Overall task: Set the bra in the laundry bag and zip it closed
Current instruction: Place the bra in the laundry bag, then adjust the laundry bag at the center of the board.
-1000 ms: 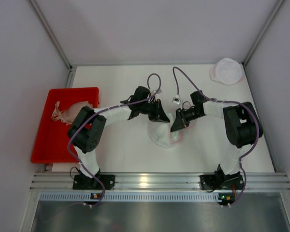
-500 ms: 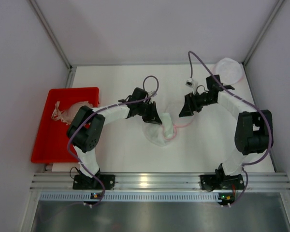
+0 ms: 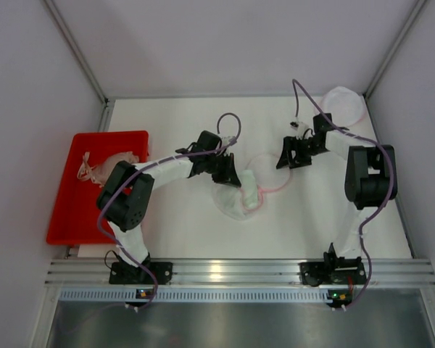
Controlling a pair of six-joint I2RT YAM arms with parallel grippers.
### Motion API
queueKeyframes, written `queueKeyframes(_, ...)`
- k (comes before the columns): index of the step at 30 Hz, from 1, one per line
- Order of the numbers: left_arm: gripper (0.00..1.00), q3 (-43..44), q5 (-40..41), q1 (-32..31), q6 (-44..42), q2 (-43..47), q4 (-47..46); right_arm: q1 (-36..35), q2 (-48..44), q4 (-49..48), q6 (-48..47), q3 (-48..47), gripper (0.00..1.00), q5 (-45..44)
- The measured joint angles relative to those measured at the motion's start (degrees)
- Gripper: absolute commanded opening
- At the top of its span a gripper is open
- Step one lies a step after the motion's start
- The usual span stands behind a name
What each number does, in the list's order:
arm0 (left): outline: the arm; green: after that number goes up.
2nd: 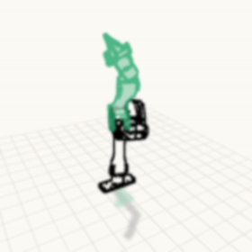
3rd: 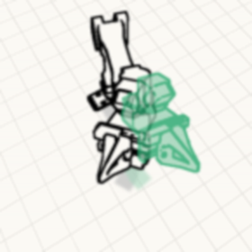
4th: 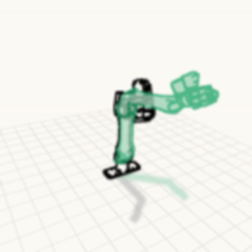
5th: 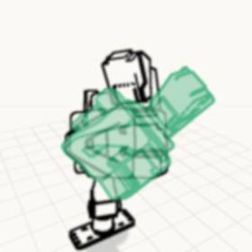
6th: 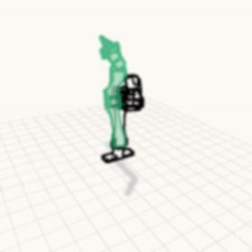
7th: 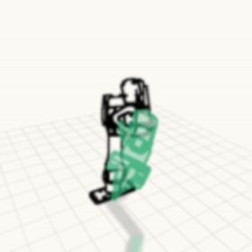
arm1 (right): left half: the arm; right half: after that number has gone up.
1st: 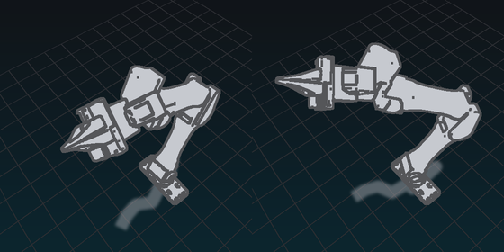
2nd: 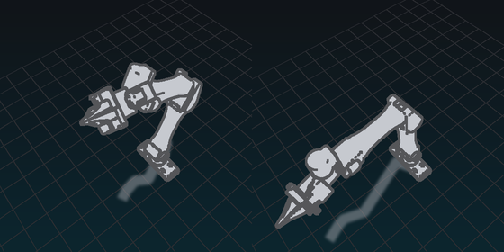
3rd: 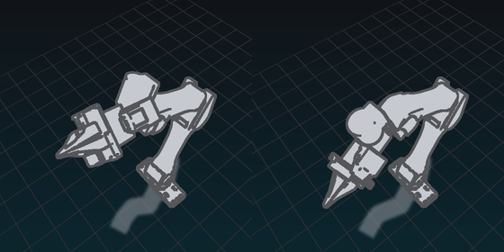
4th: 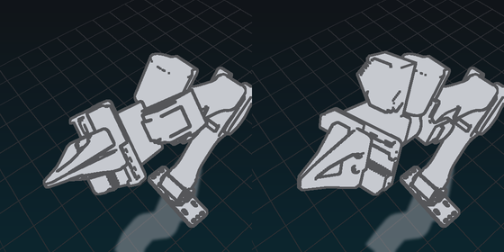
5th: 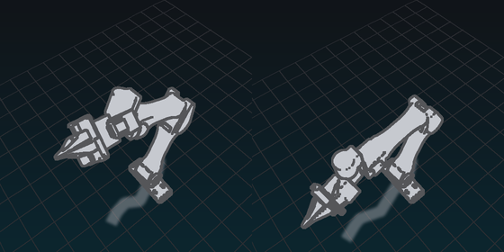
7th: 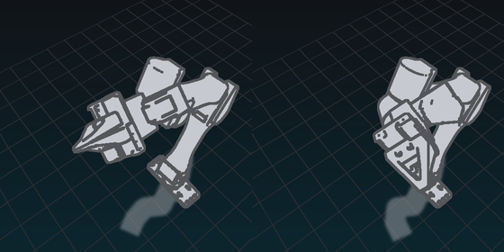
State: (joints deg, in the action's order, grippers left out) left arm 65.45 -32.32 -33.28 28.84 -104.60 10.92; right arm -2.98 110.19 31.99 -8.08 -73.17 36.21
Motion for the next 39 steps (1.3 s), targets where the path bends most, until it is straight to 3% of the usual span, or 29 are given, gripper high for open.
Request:
queueKeyframes(2,0.0,0.0,0.04,-0.02,-1.29,0.57,0.22,0.11,1.33,-0.59,2.58,-0.48,0.72,1.6)
queueKeyframes(5,0.0,0.0,0.04,-0.02,-2.97,1.29,0.39,0.11,1.75,-2.54,4.55,-0.44,0.56,1.88)
queueKeyframes(6,0.0,0.0,0.04,-0.02,-3.54,1.42,0.44,0.11,2.16,-3.19,5.14,-0.44,0.44,2.29)
queueKeyframes(8,0.0,0.0,0.28,-0.02,-4.44,1.6,0.72,0.11,3.1,-4.26,6.27,-0.31,0.34,4.04)
queueKeyframes(12,0.0,0.0,0.76,-0.02,-6.43,1.81,1.64,0.11,3.34,-6.03,8.39,1.33,0.0,8.04)
queueKeyframes(18,0.0,1.27,3.98,0.2,-8.52,3.17,6.21,1.31,-2.08,-7.63,10.97,6.25,0.0,12.55)
queueKeyframes(28,0.0,3.37,16.28,1.42,-12.98,15.76,12.92,7.1,-29.24,-6.38,10.99,7.58,0.0,16.15)
queueKeyframes(35,0.0,3.34,17.92,1.6,-13.46,14.88,15.15,6.05,-30.73,-1.03,7.69,10.1,0.0,12.74)
queueKeyframes(36,0.02,3.34,17.59,1.66,-13.31,14.38,15.45,5.79,-30.49,-0.39,7.63,10.73,0.0,12.15)
queueKeyframes(38,0.17,3.34,16.96,1.84,-13.09,13.81,16.13,5.33,-30.29,0.59,7.69,11.72,0.0,11.15)
queueKeyframes(39,0.19,3.37,16.65,2.01,-13.03,13.73,16.39,5.11,-30.27,0.79,7.8,12.11,0.0,10.8)
